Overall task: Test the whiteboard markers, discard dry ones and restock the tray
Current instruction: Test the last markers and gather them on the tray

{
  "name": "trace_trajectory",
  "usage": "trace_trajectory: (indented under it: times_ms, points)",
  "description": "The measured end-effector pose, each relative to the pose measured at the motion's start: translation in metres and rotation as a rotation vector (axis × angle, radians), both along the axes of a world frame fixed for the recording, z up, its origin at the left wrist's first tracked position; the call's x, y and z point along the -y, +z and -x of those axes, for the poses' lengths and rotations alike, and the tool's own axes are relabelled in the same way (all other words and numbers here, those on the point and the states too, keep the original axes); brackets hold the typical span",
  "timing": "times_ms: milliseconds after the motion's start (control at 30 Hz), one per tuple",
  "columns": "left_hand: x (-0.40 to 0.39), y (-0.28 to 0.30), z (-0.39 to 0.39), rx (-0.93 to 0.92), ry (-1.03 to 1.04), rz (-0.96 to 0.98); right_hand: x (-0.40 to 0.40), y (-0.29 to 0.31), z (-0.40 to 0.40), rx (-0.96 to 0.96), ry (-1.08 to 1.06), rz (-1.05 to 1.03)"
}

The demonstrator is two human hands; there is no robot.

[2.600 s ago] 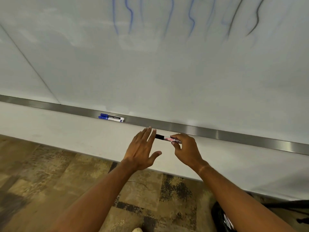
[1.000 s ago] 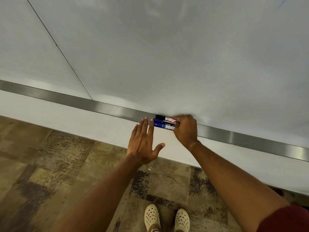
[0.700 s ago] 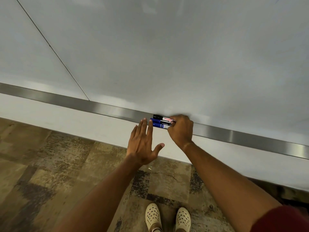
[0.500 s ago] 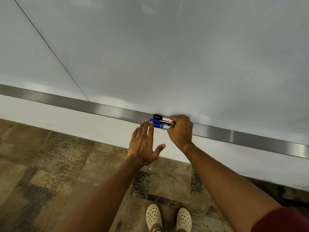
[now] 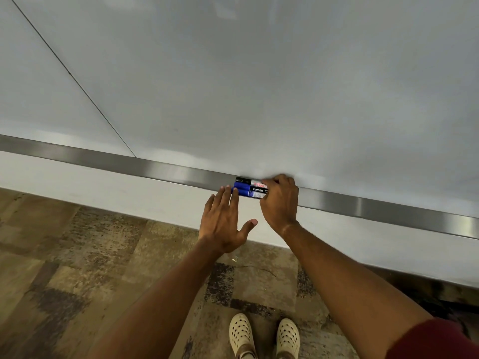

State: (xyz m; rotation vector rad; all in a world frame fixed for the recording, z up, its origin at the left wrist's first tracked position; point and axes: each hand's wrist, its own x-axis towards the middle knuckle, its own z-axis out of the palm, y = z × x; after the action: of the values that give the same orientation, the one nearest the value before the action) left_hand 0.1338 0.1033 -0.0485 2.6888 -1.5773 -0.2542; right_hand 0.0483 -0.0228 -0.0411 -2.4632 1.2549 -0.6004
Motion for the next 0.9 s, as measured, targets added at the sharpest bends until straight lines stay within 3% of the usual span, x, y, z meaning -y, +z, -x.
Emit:
trace_trajectory:
  times_ms: [600,733,900]
  points:
    - [0.000,0.002,0.000,0.000,-0.021,-0.005,0.000,-0.002,0.005,-0.016,0.171,-0.006]
    - [-0.001,0.003,-0.002,-0.007,-0.027,0.019,0.000,-0.001,0.008,0.023,0.080,0.032]
    - [-0.003,0.004,-0.005,-0.013,-0.032,0.033,0.006,-0.001,0.021,0.169,-0.144,-0.132]
